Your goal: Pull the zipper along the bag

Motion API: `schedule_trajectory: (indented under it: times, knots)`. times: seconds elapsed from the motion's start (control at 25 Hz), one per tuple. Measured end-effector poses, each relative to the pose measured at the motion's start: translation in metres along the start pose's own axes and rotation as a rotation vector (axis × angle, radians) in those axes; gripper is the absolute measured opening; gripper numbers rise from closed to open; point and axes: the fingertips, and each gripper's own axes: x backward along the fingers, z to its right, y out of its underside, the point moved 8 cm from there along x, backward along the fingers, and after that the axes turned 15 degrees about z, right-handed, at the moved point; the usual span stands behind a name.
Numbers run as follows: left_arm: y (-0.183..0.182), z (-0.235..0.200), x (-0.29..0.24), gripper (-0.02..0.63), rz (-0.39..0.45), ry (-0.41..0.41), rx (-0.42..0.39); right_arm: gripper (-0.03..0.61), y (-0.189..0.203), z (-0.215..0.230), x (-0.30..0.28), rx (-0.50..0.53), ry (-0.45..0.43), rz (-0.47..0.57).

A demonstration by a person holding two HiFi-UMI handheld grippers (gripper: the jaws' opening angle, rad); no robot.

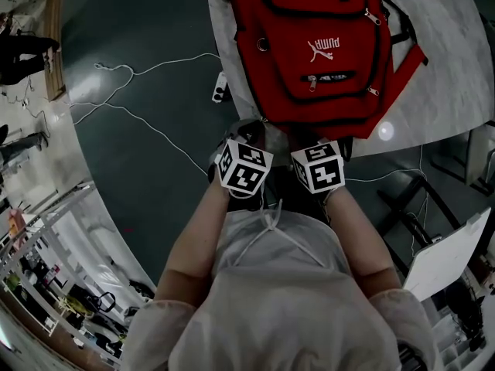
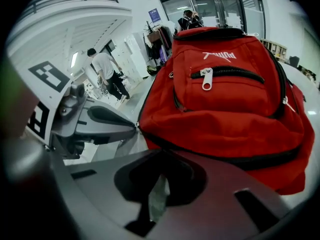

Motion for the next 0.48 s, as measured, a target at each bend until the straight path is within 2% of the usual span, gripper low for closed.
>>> schedule_trajectory:
  times: [0.24, 0.48]
  knots:
    - [-0.007, -0.02, -0.003, 0.023, 0.02, -0.024, 0.047, 0.026, -0.002, 0.001, -0.002, 0.006, -0.013, -0.035]
    - [-0.017, -0.038, -0.006, 0.023, 0.032, -0.037, 0.042, 0.026, -0.006, 0.001, -0.002, 0.012, -0.043, -0.048]
